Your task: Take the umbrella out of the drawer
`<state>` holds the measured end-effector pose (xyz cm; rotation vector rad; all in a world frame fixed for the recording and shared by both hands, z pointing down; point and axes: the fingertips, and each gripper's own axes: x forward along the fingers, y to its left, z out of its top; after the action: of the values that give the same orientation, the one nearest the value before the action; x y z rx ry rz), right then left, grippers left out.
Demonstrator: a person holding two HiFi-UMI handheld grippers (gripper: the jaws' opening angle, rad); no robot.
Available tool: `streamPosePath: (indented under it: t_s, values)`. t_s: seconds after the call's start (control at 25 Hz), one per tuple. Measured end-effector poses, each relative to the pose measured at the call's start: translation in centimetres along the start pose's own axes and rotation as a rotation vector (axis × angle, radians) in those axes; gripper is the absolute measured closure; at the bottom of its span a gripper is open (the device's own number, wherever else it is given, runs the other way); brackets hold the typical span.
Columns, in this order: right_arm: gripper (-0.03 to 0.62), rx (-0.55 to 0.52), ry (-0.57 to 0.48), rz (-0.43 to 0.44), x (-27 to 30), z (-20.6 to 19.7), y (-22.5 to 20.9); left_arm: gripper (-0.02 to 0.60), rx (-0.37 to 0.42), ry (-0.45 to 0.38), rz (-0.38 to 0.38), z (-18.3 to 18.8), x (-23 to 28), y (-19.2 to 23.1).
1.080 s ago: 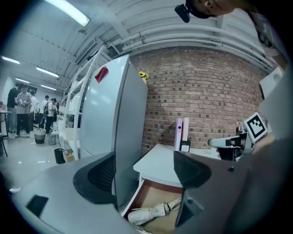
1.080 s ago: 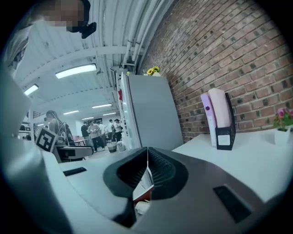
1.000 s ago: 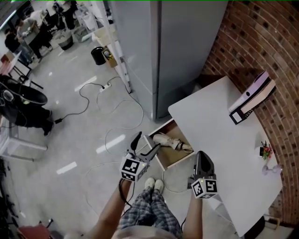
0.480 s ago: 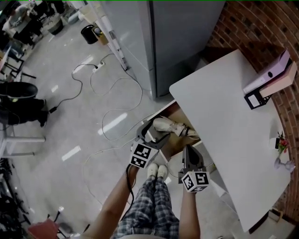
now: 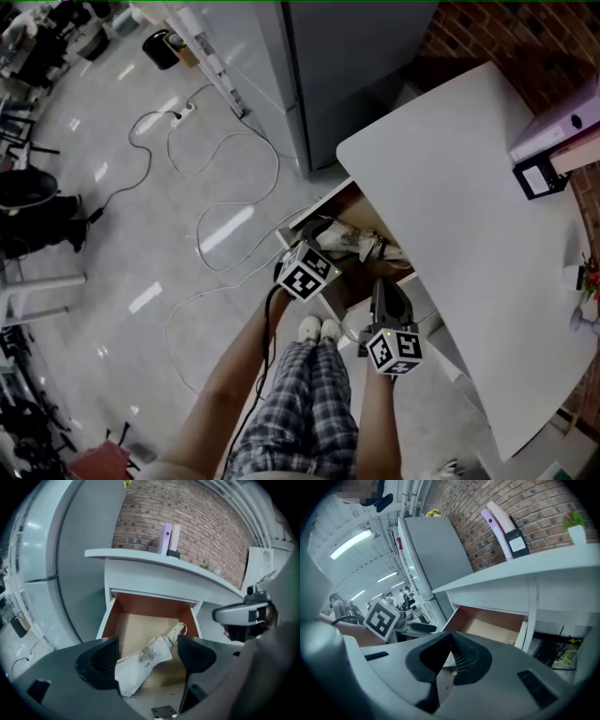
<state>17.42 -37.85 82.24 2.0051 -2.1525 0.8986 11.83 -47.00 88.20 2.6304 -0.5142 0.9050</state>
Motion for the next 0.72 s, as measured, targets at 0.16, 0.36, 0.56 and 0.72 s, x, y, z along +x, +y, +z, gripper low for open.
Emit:
streamPosePath:
  t_s: [0.16, 0.36, 0.56, 0.72]
  values:
    - [0.576, 0.026, 0.001, -0.061, 1.4, -0.7, -2.1, 0.201, 0.096, 0.132, -0.057, -2.3, 3.3, -0.1]
    - [0.574, 0.061, -0.02, -0.05, 1.8, -1.5, -3.0, 0.201, 0.378, 0.299, -0.151, -5.4, 6.8, -1.2]
    - [0.574, 0.084, -0.039, -0.025, 1.2, -2.2, -3.4, 0.201, 0.622, 0.427, -0.18, -8.3, 9.4, -1.4]
    - [0.574, 0.087, -0.039, -0.022, 1.4, -2.6, -4.1, 0.201, 0.718, 0.477, -0.171, -9.8, 11.2, -0.6]
